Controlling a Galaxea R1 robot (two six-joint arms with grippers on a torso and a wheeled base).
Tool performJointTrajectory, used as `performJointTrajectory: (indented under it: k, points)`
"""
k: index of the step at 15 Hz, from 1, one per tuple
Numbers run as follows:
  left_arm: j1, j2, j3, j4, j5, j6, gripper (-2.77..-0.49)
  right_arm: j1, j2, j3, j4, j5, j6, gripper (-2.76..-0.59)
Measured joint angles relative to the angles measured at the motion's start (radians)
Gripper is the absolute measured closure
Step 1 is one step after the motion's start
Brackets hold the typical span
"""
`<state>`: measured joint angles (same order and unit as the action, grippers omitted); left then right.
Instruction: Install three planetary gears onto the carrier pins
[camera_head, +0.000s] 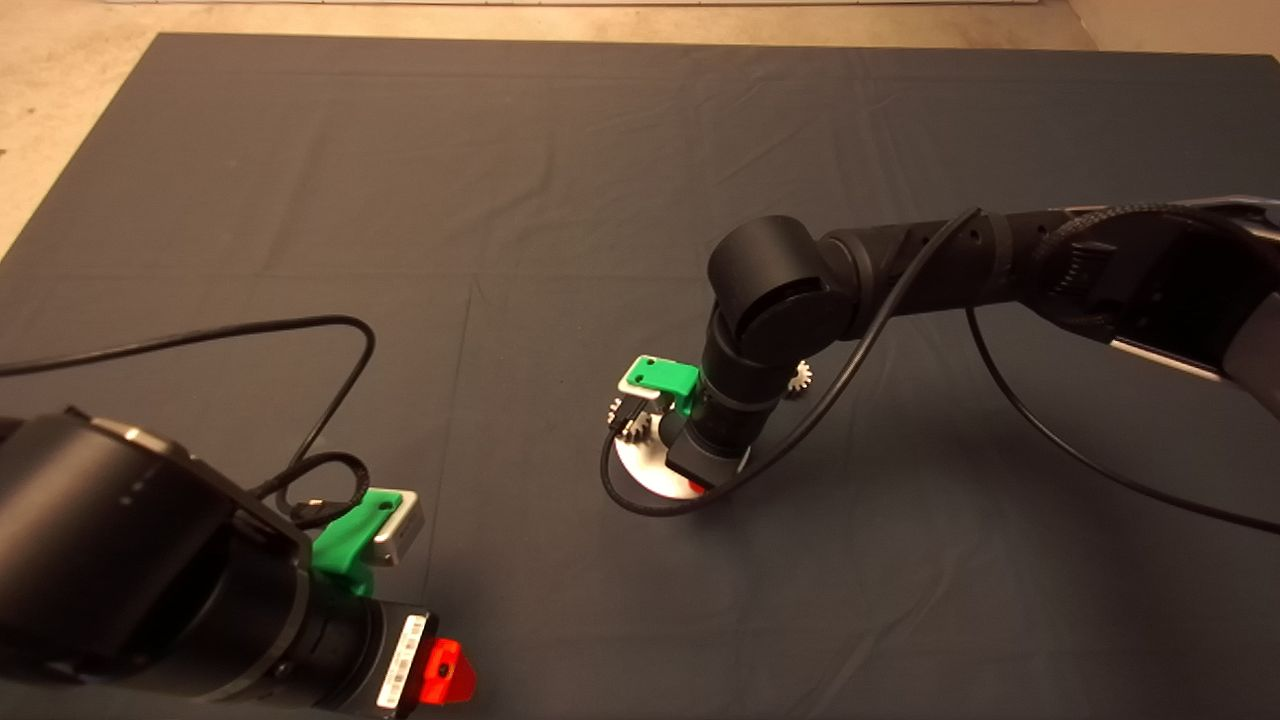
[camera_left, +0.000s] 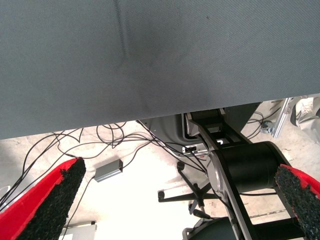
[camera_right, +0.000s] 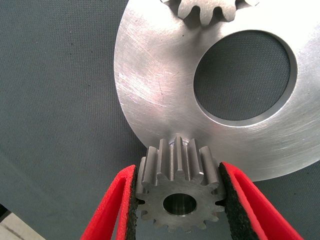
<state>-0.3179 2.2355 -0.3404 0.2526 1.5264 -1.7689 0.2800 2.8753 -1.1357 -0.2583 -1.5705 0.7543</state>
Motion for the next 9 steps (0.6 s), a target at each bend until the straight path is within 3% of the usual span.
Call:
performJointTrajectory:
  k: [5,7,9]
  points:
    - [0.008,0.000,0.000,0.002,-0.001,0.000,-2.77,0.000,-0.008,0.000,0.000,0.012,-0.006,-1.10]
    - [0.008,0.000,0.000,0.002,0.000,0.000,-2.77,0.000,-0.018,0.000,0.001,0.034,-0.013,-1.16]
    - [0.008,0.000,0.000,0.002,0.000,0.000,-2.77,0.000,-0.025,0.001,0.000,0.043,-0.013,-1.25]
